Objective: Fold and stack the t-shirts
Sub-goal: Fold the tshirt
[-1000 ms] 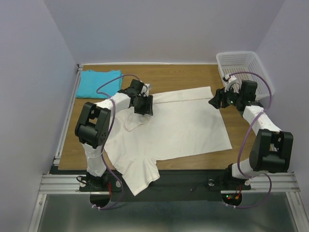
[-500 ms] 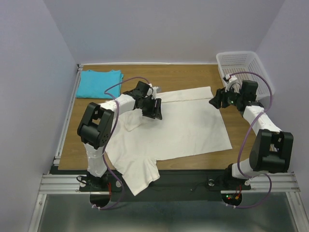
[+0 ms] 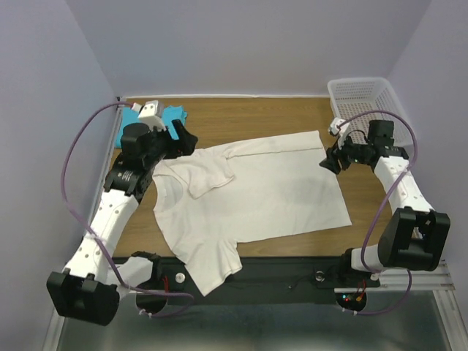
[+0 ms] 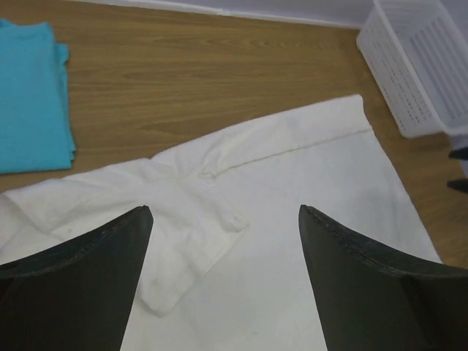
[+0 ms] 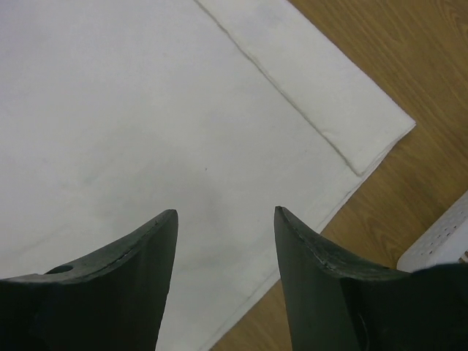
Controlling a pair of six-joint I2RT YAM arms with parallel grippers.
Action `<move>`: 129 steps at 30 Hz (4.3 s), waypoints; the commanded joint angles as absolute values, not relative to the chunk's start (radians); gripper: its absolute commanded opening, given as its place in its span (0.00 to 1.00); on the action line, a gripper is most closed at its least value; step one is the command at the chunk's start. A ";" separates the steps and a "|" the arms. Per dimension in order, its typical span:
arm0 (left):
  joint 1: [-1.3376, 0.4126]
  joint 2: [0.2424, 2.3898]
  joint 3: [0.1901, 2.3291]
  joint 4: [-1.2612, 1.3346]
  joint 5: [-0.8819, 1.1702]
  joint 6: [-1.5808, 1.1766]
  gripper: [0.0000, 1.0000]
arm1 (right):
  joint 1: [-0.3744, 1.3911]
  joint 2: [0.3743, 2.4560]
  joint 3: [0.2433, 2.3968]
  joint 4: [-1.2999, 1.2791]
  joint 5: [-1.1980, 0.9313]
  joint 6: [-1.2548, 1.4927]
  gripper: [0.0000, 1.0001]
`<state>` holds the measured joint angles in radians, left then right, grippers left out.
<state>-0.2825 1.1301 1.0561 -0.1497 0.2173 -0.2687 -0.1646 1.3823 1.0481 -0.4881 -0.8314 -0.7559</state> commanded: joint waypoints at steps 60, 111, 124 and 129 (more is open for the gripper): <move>-0.469 0.462 1.023 -0.545 -0.325 -0.545 0.93 | 1.411 1.715 1.235 -0.666 -0.431 -0.732 0.60; -0.469 0.422 1.022 -0.549 -0.278 -0.508 0.93 | 1.488 1.836 1.238 -0.620 -0.318 -0.793 0.59; -0.469 0.391 0.988 -0.545 -0.223 -0.506 0.93 | 1.482 1.813 1.209 -0.468 -0.204 -0.687 0.08; -0.471 0.387 0.968 -0.496 -0.123 -0.421 0.93 | 1.358 1.781 1.299 -0.520 -0.345 -0.595 0.01</move>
<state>-0.4740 0.3950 0.9825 -0.5755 -0.2062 -0.5034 1.4528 1.8507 1.2095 -0.5251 -0.2520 -0.6731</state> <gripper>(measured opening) 0.931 0.035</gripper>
